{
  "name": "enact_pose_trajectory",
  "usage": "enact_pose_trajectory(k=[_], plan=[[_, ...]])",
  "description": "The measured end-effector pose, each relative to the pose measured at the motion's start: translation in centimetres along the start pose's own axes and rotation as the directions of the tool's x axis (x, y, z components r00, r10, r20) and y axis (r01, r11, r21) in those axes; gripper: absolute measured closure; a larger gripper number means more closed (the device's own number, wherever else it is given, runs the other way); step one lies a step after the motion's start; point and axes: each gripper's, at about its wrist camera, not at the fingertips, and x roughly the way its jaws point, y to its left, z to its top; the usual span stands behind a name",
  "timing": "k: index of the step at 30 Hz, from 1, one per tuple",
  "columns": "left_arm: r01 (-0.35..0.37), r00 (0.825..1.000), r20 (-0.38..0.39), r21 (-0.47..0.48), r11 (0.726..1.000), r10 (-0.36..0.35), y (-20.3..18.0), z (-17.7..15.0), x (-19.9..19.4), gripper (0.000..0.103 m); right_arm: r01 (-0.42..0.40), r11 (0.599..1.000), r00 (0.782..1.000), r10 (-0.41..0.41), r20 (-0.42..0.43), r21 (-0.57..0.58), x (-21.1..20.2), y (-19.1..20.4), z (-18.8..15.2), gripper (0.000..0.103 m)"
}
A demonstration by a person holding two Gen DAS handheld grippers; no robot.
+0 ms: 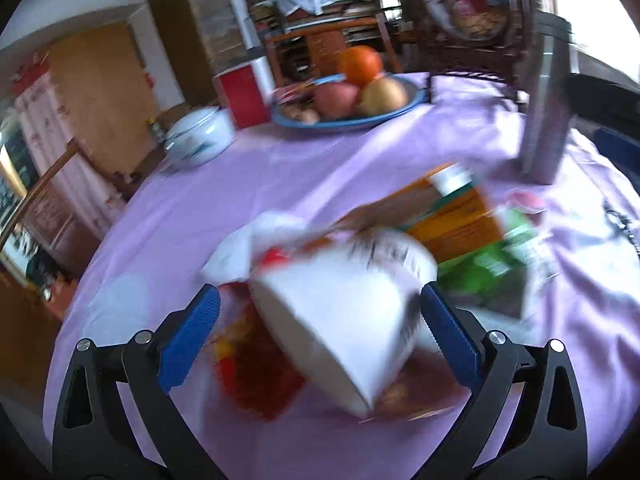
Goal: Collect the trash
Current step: 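Return both tools to the table toward the white paper cup, then grasp the white paper cup with the left tool while the right tool grasps a small carton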
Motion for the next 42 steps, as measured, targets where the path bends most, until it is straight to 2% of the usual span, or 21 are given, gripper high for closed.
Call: enact_pose_trajectory(k=[4, 6, 8, 11, 15, 19, 23, 27, 30, 34, 36, 39, 42], plan=[[-0.050, 0.997, -0.067, -0.108, 0.993, 0.043, 6.8, -3.2, 0.0, 0.007, -0.020, 1.000, 1.000, 0.020, -0.008, -0.002, 0.0, 0.4, -0.1, 0.023], [-0.049, 0.994, -0.107, -0.194, 0.980, 0.029, 10.6, -5.1, -0.3, 0.007, -0.040, 0.999, 0.999, 0.040, -0.020, -0.005, -0.1, 0.9, -0.4, 0.023], [-0.009, 0.994, -0.103, -0.283, 0.959, -0.021, 13.7, -6.8, -1.2, 0.007, -0.051, 0.999, 0.998, 0.051, -0.027, -0.017, -0.1, 1.4, -0.7, 0.023], [0.039, 0.997, -0.048, -0.351, 0.935, -0.060, 15.6, -7.9, -2.7, 0.007, -0.050, 0.998, 0.998, 0.049, -0.028, -0.042, -0.1, 2.0, -1.0, 0.023], [0.097, 0.995, 0.013, -0.348, 0.932, -0.099, 15.0, -7.7, -3.7, 0.007, -0.043, 0.997, 0.999, 0.041, -0.029, -0.063, 0.0, 2.5, -1.4, 0.022], [0.109, 0.994, 0.025, -0.267, 0.958, -0.106, 12.6, -6.5, -3.5, 0.007, -0.052, 0.998, 0.998, 0.050, -0.039, -0.048, 0.0, 2.3, -1.3, 0.022], [0.040, 0.999, -0.028, -0.174, 0.984, -0.045, 10.3, -5.9, -1.2, 0.007, -0.056, 0.998, 0.997, 0.055, -0.046, -0.039, 0.0, 2.1, -1.2, 0.022], [0.025, 0.995, -0.095, -0.120, 0.992, -0.036, 9.6, -6.0, 1.0, 0.007, -0.074, 0.997, 0.995, 0.072, -0.063, -0.027, 0.2, 2.1, -1.3, 0.022], [0.008, 0.993, -0.115, -0.093, 0.996, -0.019, 9.7, -5.5, 2.4, 0.006, -0.083, 0.996, 0.994, 0.081, -0.072, -0.032, 0.3, 2.4, -1.5, 0.022], [-0.001, 0.992, -0.126, -0.109, 0.994, -0.013, 10.4, -4.5, 3.8, 0.006, -0.067, 0.996, 0.996, 0.062, -0.071, -0.061, 0.4, 2.9, -1.7, 0.022], [0.043, 0.990, -0.124, -0.159, 0.986, -0.063, 10.9, -4.2, 4.2, 0.006, -0.062, 0.996, 0.996, 0.057, -0.070, -0.070, 0.4, 3.0, -1.7, 0.022], [0.088, 0.993, -0.054, -0.218, 0.972, -0.102, 11.0, -4.3, 2.8, 0.007, -0.056, 0.995, 0.996, 0.051, -0.068, -0.079, 0.4, 3.2, -1.7, 0.022], [0.115, 0.993, 0.030, -0.216, 0.970, -0.111, 10.6, -4.4, 0.5, 0.007, -0.056, 0.996, 0.996, 0.051, -0.068, -0.070, 0.3, 3.0, -1.7, 0.022]])
